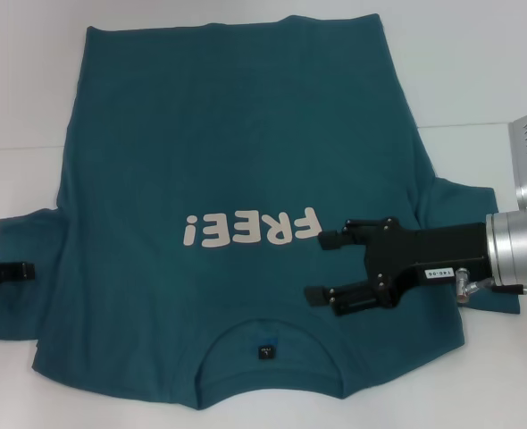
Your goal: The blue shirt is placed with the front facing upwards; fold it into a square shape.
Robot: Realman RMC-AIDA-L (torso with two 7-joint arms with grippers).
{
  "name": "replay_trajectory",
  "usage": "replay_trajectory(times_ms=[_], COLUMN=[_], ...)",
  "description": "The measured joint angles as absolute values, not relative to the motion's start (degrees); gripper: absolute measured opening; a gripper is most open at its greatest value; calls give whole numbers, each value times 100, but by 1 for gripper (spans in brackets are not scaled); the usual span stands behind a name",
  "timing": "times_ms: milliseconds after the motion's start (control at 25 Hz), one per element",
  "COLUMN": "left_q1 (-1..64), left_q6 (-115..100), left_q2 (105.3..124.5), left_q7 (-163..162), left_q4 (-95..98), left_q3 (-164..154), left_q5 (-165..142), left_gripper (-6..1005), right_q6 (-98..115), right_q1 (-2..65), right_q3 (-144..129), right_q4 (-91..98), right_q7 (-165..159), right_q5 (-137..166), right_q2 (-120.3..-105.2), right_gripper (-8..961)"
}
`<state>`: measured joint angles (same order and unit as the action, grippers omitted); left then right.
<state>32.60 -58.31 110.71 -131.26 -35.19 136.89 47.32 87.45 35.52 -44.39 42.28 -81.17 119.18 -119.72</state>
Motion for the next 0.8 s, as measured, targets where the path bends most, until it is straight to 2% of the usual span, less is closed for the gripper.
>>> replay_trajectory(times_ms=[440,800], left_q1=[3292,3298], left_q6=[-5708,-5713], left_q2=[11154,11176], left_q7=[-13028,-12973], left_q4=[-3632,-3708], left_q3=[13604,13605], left_q5=[4714,4648], left_gripper=[393,133], right_q6=[8736,8738], right_q1=[3547,3549], right_q3=[-4438,-4438], right_q4=[4228,4235], right_q7=[-8213,-8236], right_q5=[11921,11918], right_q2=[-11970,-11970], right_gripper=[941,940])
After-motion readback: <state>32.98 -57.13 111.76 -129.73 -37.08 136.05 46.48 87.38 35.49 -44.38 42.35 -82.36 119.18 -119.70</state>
